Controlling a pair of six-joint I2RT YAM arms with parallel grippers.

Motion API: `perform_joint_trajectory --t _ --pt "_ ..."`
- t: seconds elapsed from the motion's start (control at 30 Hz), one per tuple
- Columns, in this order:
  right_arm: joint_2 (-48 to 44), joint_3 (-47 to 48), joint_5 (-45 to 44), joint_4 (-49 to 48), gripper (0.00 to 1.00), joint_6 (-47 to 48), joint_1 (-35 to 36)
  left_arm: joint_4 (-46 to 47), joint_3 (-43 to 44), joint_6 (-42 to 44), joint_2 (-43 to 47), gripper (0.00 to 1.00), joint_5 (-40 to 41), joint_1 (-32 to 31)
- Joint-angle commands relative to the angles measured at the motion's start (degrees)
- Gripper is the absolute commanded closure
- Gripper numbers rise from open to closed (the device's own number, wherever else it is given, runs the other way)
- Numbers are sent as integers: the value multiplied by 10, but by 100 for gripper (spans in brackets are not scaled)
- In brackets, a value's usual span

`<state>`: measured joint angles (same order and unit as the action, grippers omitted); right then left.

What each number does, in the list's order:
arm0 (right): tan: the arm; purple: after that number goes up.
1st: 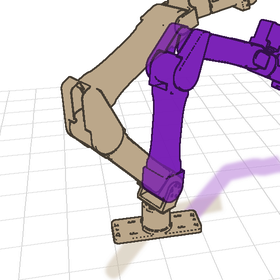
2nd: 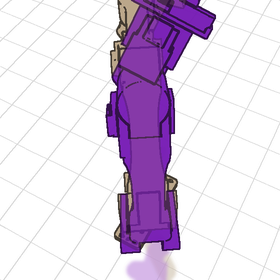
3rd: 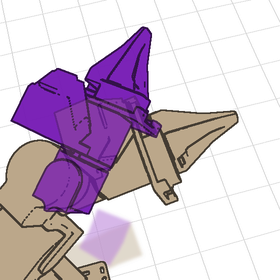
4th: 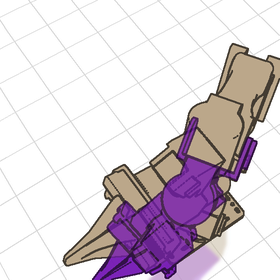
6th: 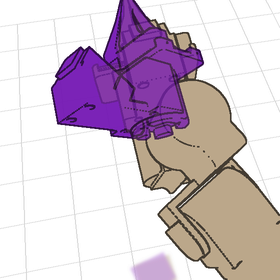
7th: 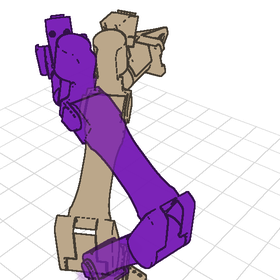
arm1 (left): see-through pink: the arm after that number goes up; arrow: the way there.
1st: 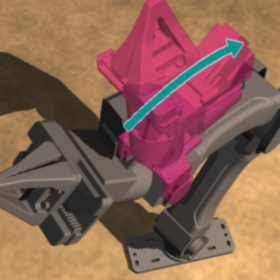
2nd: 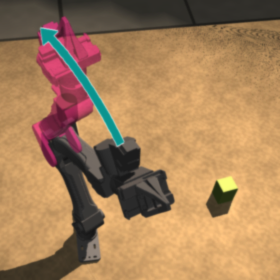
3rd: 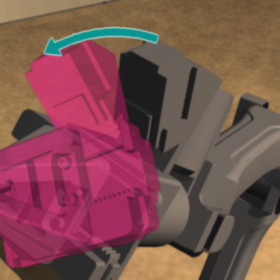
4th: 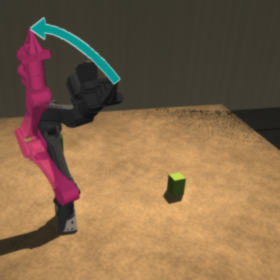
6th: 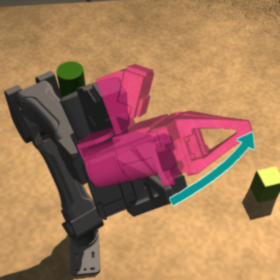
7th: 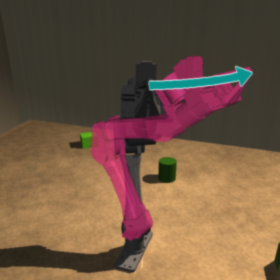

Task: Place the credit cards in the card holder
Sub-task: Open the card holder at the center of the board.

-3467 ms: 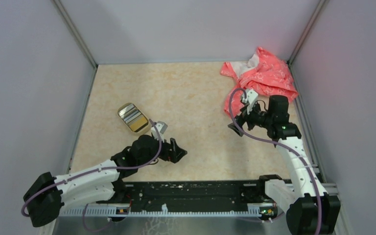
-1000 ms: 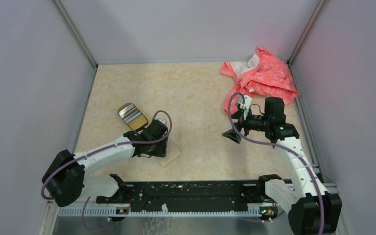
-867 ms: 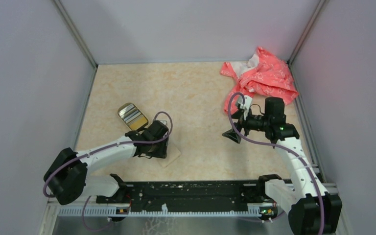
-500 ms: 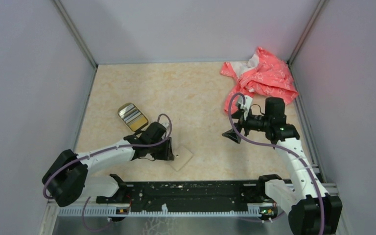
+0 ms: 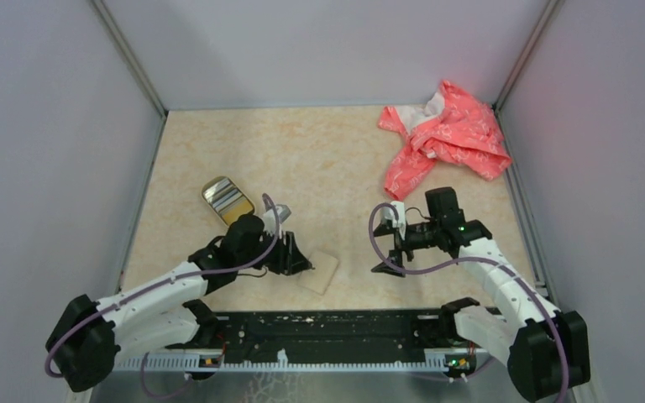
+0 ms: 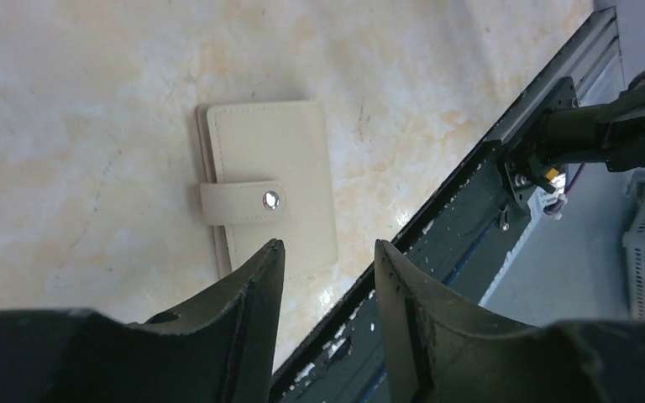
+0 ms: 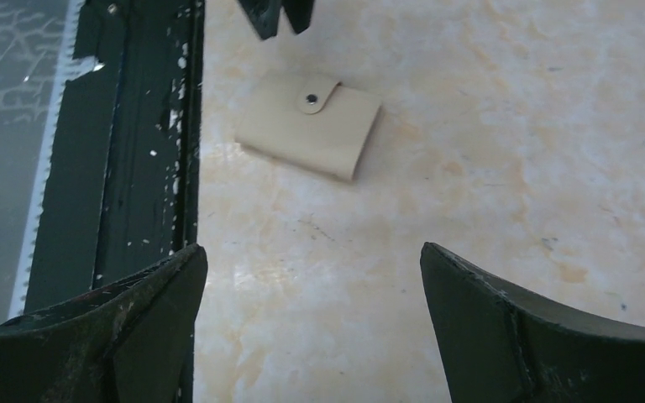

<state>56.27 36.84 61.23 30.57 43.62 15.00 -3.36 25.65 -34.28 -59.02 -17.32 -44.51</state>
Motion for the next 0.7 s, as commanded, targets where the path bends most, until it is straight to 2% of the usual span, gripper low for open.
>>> perform_joint_trajectory --t 0.0,0.17,0.23,0.4,0.67 --pt "3 -5 35 28 3 128 34 79 -57 118 78 48 24 -1" --pt "20 3 15 47 4 152 46 317 -191 235 146 42 -1 -1" --pt "16 2 11 45 4 151 46 375 -218 297 153 40 -16 -1" --pt "12 1 12 42 4 149 46 333 -185 451 109 45 -66 -1" --pt "9 2 8 41 4 147 47 312 -110 533 -41 48 -149 -5"
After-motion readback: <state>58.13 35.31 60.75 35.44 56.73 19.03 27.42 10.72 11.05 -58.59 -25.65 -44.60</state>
